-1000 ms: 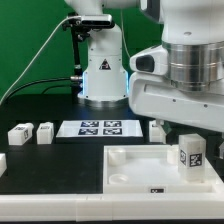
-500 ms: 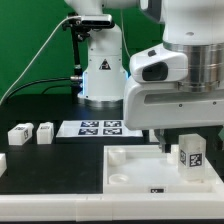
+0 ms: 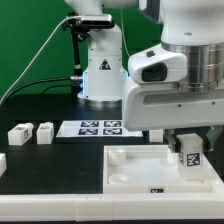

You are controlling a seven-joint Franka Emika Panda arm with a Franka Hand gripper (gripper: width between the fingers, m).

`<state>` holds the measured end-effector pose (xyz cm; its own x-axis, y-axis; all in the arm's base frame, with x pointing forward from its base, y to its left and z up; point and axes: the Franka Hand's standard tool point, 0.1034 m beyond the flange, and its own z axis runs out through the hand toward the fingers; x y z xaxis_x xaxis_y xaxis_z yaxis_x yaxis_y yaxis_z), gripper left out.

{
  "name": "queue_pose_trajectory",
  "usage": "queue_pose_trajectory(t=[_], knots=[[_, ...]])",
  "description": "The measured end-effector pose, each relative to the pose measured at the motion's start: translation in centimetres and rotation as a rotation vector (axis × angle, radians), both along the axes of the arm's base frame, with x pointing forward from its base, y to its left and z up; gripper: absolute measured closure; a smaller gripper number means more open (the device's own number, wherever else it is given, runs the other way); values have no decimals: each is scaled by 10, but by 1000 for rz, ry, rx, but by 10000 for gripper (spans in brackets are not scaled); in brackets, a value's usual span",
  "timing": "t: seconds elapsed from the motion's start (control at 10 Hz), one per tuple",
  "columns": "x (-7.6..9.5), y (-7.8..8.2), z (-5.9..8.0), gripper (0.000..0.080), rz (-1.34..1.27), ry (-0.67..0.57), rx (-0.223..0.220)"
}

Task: Assemble one leg

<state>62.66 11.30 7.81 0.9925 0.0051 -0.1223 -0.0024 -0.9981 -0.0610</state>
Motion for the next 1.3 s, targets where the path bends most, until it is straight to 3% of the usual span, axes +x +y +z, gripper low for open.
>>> queue_pose_trajectory(t=[0.4, 0.9, 1.1, 1.2, 1.3], knots=[[0, 2, 0, 508, -191, 12, -21], [-2, 0, -2, 508, -972, 106, -65], [-2, 1, -2, 507, -1246, 129, -106], [-3, 0, -1, 506, -1353, 156, -138], [-3, 0, -2, 506, -1357, 156, -138]])
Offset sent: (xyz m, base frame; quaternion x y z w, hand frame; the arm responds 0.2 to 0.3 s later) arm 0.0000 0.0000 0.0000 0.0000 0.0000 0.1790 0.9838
